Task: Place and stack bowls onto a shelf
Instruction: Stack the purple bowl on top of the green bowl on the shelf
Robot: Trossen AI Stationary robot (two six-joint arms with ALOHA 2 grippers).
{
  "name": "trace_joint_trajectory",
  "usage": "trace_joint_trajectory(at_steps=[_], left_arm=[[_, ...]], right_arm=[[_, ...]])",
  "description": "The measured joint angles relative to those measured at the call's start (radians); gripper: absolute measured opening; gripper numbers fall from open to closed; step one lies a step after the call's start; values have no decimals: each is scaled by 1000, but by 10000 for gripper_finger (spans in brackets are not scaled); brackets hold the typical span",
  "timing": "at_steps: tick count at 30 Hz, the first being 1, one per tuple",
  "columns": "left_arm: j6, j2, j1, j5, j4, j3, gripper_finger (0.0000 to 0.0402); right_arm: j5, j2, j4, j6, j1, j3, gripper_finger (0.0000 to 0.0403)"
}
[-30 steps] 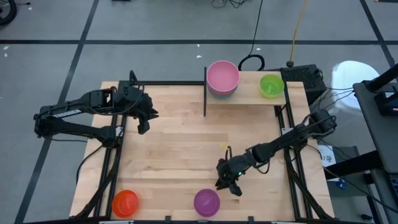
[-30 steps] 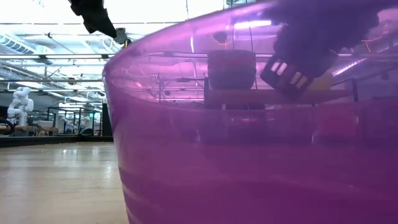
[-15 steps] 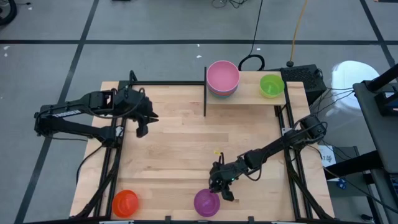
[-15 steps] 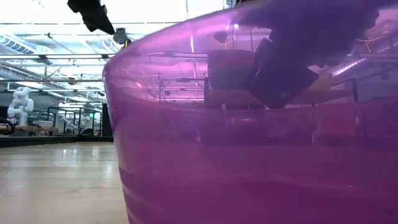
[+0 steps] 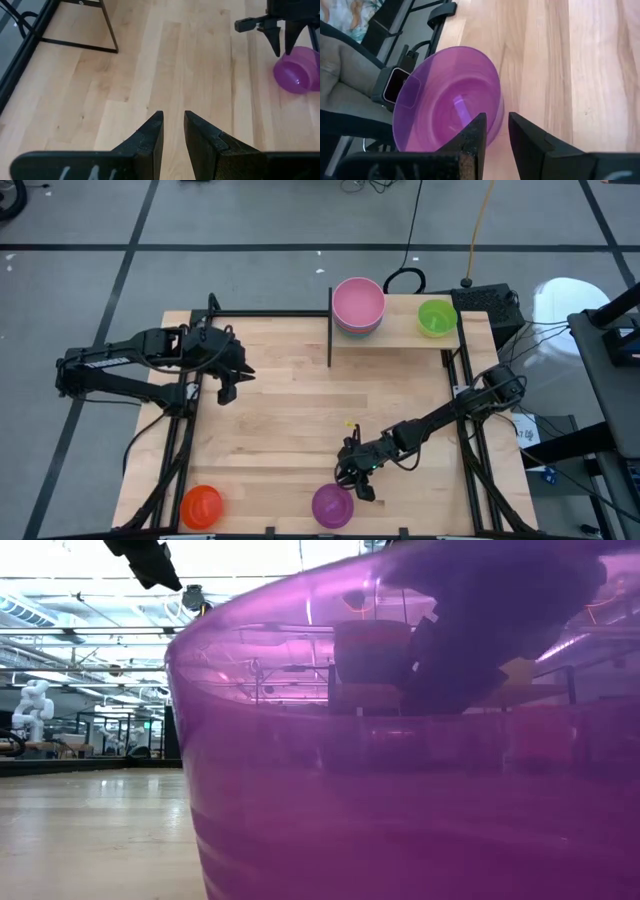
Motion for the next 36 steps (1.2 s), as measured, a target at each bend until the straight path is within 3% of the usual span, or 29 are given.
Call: trace_joint_trajectory(at_steps=[36], left_arm=[[-14,0,0,0,2,0,81]], right_arm=[[-57,8,-27,105,2,0,75]])
